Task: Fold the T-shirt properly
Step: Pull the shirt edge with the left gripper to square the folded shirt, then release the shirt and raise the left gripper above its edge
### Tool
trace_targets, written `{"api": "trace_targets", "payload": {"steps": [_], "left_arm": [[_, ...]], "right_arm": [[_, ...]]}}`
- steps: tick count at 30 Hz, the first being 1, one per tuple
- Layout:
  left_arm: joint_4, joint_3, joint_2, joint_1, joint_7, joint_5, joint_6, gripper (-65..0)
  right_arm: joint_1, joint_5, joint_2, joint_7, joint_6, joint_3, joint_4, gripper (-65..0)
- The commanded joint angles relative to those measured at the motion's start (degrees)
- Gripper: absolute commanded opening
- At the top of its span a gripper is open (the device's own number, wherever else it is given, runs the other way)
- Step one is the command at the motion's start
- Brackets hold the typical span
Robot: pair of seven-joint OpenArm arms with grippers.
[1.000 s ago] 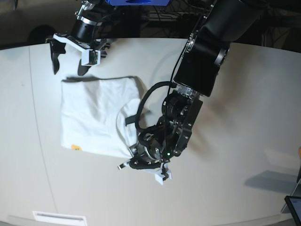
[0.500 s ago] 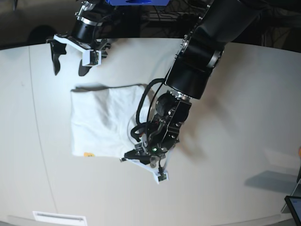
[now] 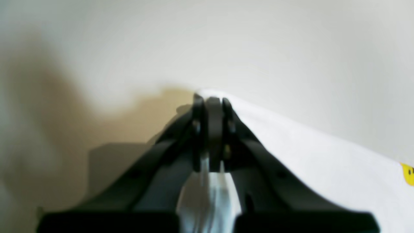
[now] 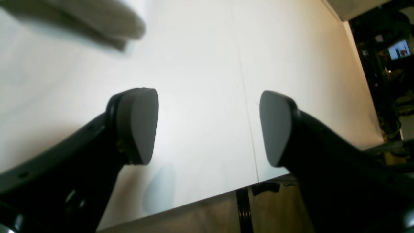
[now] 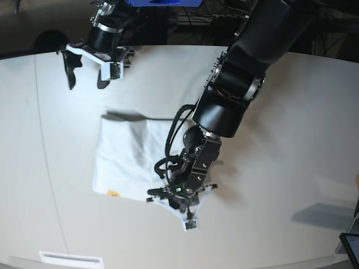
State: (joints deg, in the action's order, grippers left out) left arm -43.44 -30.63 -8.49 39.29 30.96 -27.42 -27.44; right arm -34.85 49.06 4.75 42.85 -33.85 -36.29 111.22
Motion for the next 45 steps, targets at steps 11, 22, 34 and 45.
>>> {"api": "trace_targets", "payload": {"steps": [11, 22, 34, 45], "left_arm": [[0.85, 0.17, -0.51, 4.36, -9.73, 0.65, 4.72, -25.2], [-29.83, 0.87, -0.51, -5.49, -0.76, 0.12, 7.27, -25.7], [-61.57, 0.26, 4.32, -29.49, 10.58, 0.12, 7.35, -65.0], [-70.45, 0.79, 8.62, -46.63, 10.67, 0.12, 2.61, -62.5]], "right_arm": [[0.52, -1.19, -5.85, -0.43, 2.77, -10.52, 1.79, -18.7], [1.40, -0.57, -4.36, -0.61, 5.67, -10.43, 1.88, -18.7], [2.54, -0.75, -2.42, -0.61, 5.67, -10.26, 1.97, -19.6], [2.19, -1.10, -2.42, -0.43, 5.41, -10.34, 1.97, -19.6]]}}
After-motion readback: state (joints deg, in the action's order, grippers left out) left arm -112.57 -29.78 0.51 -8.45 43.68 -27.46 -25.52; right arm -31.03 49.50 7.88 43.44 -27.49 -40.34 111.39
